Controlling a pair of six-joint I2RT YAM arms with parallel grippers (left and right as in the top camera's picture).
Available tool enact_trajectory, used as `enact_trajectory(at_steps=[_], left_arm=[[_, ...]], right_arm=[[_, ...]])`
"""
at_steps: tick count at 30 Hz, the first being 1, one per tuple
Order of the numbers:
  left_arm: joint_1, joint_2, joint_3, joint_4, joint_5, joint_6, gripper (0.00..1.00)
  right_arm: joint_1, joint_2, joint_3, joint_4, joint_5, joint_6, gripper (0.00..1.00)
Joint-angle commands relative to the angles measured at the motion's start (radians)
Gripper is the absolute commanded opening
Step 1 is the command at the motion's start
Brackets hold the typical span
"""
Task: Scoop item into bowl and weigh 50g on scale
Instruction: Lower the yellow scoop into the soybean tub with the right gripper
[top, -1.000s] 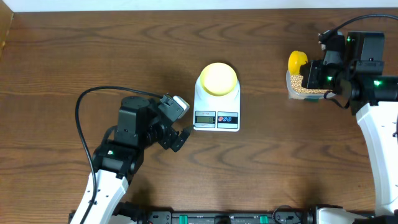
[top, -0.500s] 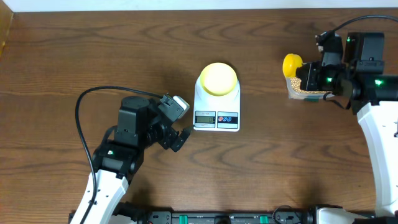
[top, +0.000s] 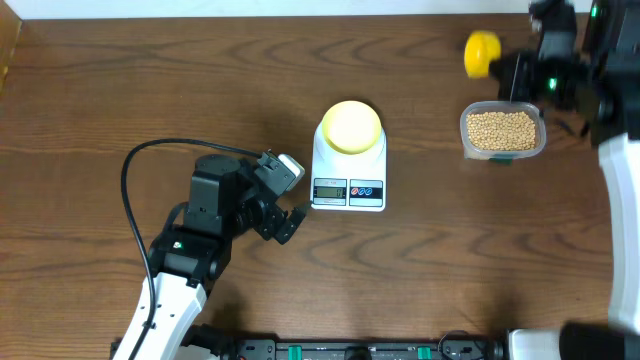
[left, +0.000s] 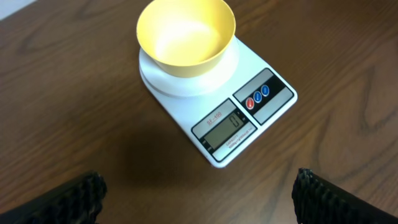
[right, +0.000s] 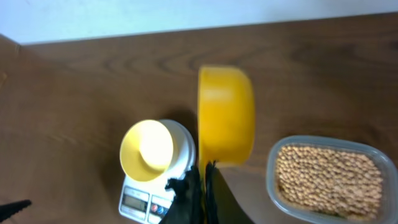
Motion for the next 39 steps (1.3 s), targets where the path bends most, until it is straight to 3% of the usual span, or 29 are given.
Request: enact_trajectory(at_steps=[1, 8, 11, 25, 39], left_arm=[[0.004, -0.005, 0.011, 0.003, 0.012, 0.003, 0.98], [0.004, -0.005, 0.011, 0.003, 0.013, 0.003, 0.98], [0.004, -0.005, 0.011, 0.003, 0.013, 0.003, 0.98], [0.004, -0.005, 0.011, 0.003, 0.013, 0.003, 0.98], [0.004, -0.005, 0.011, 0.003, 0.013, 0.003, 0.98]], right_arm=[[-0.002, 0.13, 0.179, -0.088, 0.015, -0.039, 0.01], [-0.002, 0.32, 0.475, -0.393, 0.18, -0.063, 0.01], [-0.005, 0.341, 0.531, -0.442, 0.203, -0.035, 0.01], [-0.037, 0.417, 0.545, -0.569, 0.252, -0.1, 0.01], [-0.045, 0.425, 0.449, -0.612, 0.522, -0.197, 0.01]])
